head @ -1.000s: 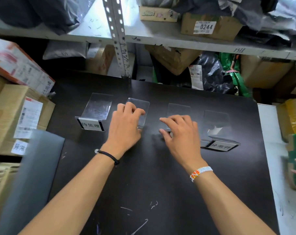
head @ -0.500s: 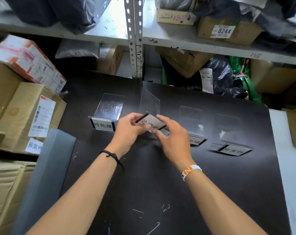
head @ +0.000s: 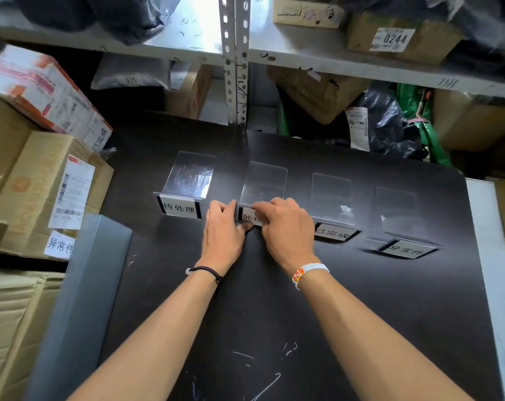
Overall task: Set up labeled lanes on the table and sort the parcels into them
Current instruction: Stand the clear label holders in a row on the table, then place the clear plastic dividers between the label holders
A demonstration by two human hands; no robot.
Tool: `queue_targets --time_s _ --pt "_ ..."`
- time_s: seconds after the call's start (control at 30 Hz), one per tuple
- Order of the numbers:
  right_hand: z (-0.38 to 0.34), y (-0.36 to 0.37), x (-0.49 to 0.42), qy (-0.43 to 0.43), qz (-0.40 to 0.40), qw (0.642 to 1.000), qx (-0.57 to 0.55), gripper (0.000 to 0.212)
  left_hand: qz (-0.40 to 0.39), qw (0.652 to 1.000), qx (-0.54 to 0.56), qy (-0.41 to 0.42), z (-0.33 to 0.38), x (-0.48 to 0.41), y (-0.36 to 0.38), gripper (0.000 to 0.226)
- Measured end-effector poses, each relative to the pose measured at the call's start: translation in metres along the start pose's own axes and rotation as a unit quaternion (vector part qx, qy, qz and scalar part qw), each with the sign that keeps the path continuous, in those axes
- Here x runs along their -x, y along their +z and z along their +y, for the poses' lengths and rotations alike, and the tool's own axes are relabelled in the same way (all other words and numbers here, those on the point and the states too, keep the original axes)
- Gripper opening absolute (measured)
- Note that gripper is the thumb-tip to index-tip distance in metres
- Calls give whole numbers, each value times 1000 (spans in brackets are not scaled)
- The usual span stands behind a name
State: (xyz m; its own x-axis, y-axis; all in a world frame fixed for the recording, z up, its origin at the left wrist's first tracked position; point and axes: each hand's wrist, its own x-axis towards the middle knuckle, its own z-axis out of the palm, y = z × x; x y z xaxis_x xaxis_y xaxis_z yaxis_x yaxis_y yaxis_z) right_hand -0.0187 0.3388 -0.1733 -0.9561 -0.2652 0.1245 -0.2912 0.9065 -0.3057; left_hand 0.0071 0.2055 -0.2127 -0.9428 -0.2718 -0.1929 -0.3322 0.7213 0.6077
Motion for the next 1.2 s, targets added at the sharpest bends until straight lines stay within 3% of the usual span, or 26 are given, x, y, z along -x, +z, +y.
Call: queue_targets --time_s 0.17,0.37,0.73,0.83,0.93,1.07,1.2 --pt "1 5 -4 -2 -4 1000 -19 22 13 1000 19 10 -4 3 1 37" --pt "-1 5 -6 -7 -30 998 -46 21 12 999 33 -9 -5 3 -3 30" --pt "-6 -2 -1 11 -52 998 -34 23 -11 1000 17 -7 -8 3 -11 34" --pt "-7 -8 0 13 -69 997 -14 28 -14 999 33 -11 -8 8 -15 43" --pt "-11 -15 6 -6 -35 999 29 34 -10 999 31 -7 -6 20 -27 53" --pt "-29 -34 21 -27 19 999 6 37 22 999 34 24 -2 47 -58 53" --pt "-62 -52 37 -62 22 996 -54 43 91 994 14 62 3 78 -100 50"
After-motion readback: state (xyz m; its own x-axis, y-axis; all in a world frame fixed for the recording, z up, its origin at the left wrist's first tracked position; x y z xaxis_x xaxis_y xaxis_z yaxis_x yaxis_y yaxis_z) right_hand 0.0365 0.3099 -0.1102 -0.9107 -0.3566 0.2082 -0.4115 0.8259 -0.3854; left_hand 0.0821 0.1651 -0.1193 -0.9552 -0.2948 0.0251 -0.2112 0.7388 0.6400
